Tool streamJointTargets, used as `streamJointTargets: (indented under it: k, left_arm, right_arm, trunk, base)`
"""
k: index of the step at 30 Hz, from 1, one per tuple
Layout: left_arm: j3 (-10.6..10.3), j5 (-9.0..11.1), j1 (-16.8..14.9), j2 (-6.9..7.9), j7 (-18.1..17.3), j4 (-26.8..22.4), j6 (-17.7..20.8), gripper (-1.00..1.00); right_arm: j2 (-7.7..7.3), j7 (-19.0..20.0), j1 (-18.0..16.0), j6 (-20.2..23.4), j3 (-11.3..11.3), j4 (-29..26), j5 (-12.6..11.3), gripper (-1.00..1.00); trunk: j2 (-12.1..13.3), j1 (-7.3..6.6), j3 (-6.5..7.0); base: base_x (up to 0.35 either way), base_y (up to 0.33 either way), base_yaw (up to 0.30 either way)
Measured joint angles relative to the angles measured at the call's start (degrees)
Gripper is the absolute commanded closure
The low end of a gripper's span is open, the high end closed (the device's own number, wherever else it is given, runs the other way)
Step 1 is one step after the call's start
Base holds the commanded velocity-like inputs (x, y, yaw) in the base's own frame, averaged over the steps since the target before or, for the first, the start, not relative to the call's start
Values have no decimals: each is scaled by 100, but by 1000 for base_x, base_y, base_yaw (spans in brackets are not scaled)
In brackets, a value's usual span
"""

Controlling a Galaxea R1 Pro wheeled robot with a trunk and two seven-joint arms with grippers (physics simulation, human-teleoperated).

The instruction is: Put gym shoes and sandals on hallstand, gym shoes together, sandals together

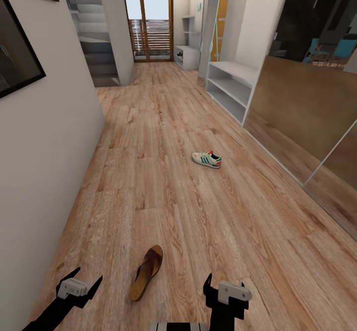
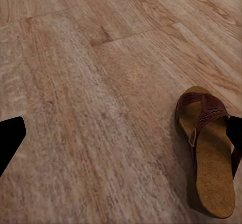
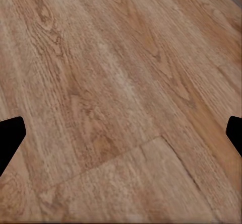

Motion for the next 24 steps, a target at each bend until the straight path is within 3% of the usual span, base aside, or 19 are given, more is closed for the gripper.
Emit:
streamJointTargets:
  k: [9, 11, 12, 14, 15, 16, 17, 18, 20, 21, 22, 23, 24]
  left_arm:
    - [-1, -5, 3, 0, -4, -6, 3, -100]
    - [-1, -7, 4, -2, -5, -6, 5, -100]
    - [-1, -7, 4, -2, -5, -6, 5, -100]
    - [-4, -14, 4, -7, -1, -4, 6, -100]
    - [-7, -23, 5, -16, 26, -2, 8, -100]
    - [-9, -27, 5, -19, 41, -1, 8, -100]
    - [-11, -30, 5, -20, 53, -1, 9, -100]
    - [-11, -31, 4, -20, 53, 0, 8, -100]
    - [-13, -35, 4, -23, 70, 0, 9, -100]
    - [-14, -36, 4, -23, 70, 0, 9, -100]
    - [-14, -37, 4, -23, 76, 0, 9, -100]
    - [-15, -37, 4, -23, 76, 1, 9, -100]
    - [-15, -38, 4, -24, 81, 0, 9, -100]
  right_arm:
    - [-76, -12, 57, 446, -21, -136, 139, -100]
    - [-248, -17, 92, 689, -59, -237, 201, -100]
    - [-252, -17, 93, 693, -60, -238, 202, -100]
    - [-561, -6, 139, 883, -157, -373, 223, -100]
    - [-1057, 33, 273, 1042, -432, -686, 136, -100]
    - [-1343, 49, 353, 1082, -559, -825, 48, -100]
    - [-1522, 67, 439, 1111, -681, -960, -59, -100]
    - [-1531, 68, 443, 1111, -684, -964, -64, -100]
    - [-1849, 124, 626, 1154, -945, -1208, -285, -100]
    - [-1857, 126, 630, 1154, -949, -1212, -290, -100]
    - [-1994, 166, 717, 1168, -1082, -1308, -375, -100]
    - [-2000, 168, 720, 1168, -1086, -1311, -379, -100]
    - [-2120, 210, 796, 1180, -1215, -1386, -447, -100]
  trunk:
    - [0, 0, 0]
    - [0, 0, 0]
    - [0, 0, 0]
    - [0, 0, 0]
    - [0, 0, 0]
    - [0, 0, 0]
    - [0, 0, 0]
    - [0, 0, 0]
    - [0, -1, -1]
    - [0, 0, -1]
    - [0, -1, -1]
    - [0, 0, -1]
    - [0, -1, -1]
  base:
    - [0, 0, 0]
    - [0, 0, 0]
    - [0, 0, 0]
    - [0, 0, 0]
    - [0, 0, 0]
    - [0, 0, 0]
    - [0, 0, 0]
    - [0, 0, 0]
    - [0, 0, 0]
    - [0, 0, 0]
    - [0, 0, 0]
    - [0, 0, 0]
    - [0, 0, 0]
